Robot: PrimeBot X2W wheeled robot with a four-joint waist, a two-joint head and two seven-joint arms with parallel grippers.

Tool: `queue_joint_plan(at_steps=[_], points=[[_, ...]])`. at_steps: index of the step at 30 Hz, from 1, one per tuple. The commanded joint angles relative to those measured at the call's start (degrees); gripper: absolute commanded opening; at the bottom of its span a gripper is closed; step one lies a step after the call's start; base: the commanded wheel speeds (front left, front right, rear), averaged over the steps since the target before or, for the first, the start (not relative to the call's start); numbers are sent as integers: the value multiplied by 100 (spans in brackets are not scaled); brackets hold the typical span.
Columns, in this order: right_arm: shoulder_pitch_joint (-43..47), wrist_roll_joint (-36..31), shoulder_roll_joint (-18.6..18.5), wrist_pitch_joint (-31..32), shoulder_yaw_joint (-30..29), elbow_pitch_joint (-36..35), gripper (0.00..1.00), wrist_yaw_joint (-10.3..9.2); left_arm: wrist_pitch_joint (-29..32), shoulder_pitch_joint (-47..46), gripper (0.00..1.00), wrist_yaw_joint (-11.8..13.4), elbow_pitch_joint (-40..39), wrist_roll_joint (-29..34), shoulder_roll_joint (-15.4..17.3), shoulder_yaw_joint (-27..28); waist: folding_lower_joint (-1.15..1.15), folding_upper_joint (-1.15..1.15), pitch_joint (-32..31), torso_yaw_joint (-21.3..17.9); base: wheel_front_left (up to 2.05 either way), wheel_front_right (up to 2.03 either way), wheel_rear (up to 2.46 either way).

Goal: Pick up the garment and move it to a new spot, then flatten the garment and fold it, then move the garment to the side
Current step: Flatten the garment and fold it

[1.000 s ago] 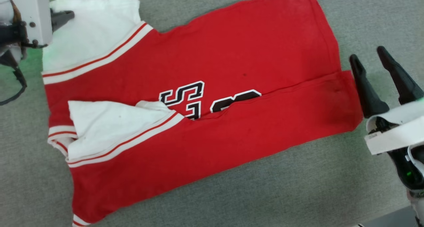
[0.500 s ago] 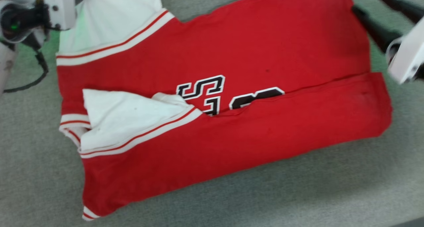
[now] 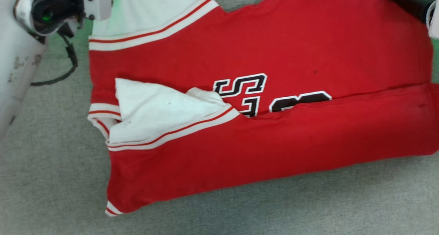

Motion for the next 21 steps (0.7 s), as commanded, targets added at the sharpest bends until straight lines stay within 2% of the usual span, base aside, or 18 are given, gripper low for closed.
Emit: queue_joint_plan(at_steps=[1, 2, 3, 4, 7, 14, 18, 21], points=[[-11, 24, 55, -102, 62, 117, 100, -9, 55, 204, 0, -49, 14, -48, -70, -153, 0, 0, 33, 72, 0, 0, 0], [-35, 45, 58, -162, 85, 194, 48, -9, 23, 205, 0, -50, -22, -79, -86, -170, 0, 0, 32, 94, 0, 0, 0], [-38, 66, 63, -196, 142, 246, 16, -9, -12, 206, 0, -50, -43, -96, -94, -185, 0, 0, 28, 111, 0, 0, 0], [-42, 88, 59, -213, 193, 290, 0, -9, -51, 209, 0, -51, -61, -123, -99, -203, 0, 0, 22, 125, 0, 0, 0], [-71, 161, -30, -329, 320, 371, 0, -9, -217, 238, 0, -51, -111, -184, -103, -241, 0, 0, -41, 171, 0, 0, 0], [18, 292, -320, -1088, 530, 212, 0, -9, -1007, 415, 0, -39, -430, -439, -51, -244, 0, 0, -574, 330, 0, 0, 0], [310, 365, -645, -1385, 799, -128, 0, -9, -1445, 761, 0, -38, -1013, -692, 159, -292, 0, 0, -984, 448, 0, 0, 0], [655, 476, -927, -1517, 996, -502, 0, -9, -1725, 1107, 0, -38, -1583, -859, 458, -385, 0, 0, -1242, 517, 0, 0, 0]])
